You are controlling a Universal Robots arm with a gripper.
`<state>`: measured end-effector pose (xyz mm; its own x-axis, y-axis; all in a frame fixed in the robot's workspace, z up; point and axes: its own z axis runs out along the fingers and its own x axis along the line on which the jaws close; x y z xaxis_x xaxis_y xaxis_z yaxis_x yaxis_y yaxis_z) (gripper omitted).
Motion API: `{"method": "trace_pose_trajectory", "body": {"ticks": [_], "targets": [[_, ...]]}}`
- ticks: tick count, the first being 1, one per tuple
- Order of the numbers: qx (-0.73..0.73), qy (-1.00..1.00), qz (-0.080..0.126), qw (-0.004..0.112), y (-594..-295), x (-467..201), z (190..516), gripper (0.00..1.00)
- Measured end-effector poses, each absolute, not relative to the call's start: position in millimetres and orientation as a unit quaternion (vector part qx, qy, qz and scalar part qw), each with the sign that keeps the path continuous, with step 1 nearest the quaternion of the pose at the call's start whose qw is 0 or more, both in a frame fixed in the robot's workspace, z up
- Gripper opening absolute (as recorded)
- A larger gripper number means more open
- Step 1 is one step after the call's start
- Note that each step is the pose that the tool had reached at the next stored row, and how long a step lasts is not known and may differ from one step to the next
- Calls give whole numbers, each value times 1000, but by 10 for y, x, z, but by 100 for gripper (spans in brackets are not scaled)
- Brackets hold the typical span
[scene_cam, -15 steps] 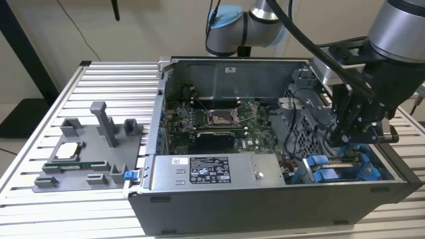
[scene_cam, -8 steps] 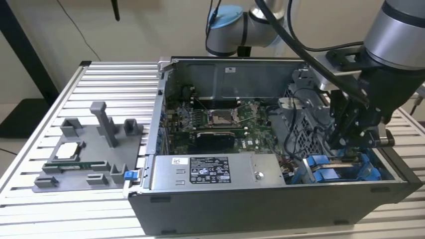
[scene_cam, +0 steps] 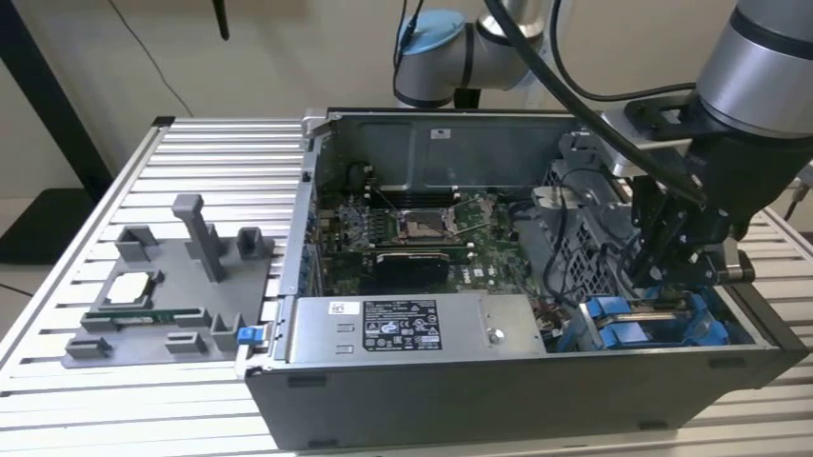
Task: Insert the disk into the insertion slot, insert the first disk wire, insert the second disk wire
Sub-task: 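Insert the second disk wire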
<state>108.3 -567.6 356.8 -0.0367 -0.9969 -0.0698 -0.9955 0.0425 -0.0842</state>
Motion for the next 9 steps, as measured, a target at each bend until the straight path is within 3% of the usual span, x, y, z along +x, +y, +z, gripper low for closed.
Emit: {"method": "trace_pose_trajectory", "body": {"ticks": [9], "targets": [[-692, 720, -6, 54, -5676, 1114, 3545, 0]]}}
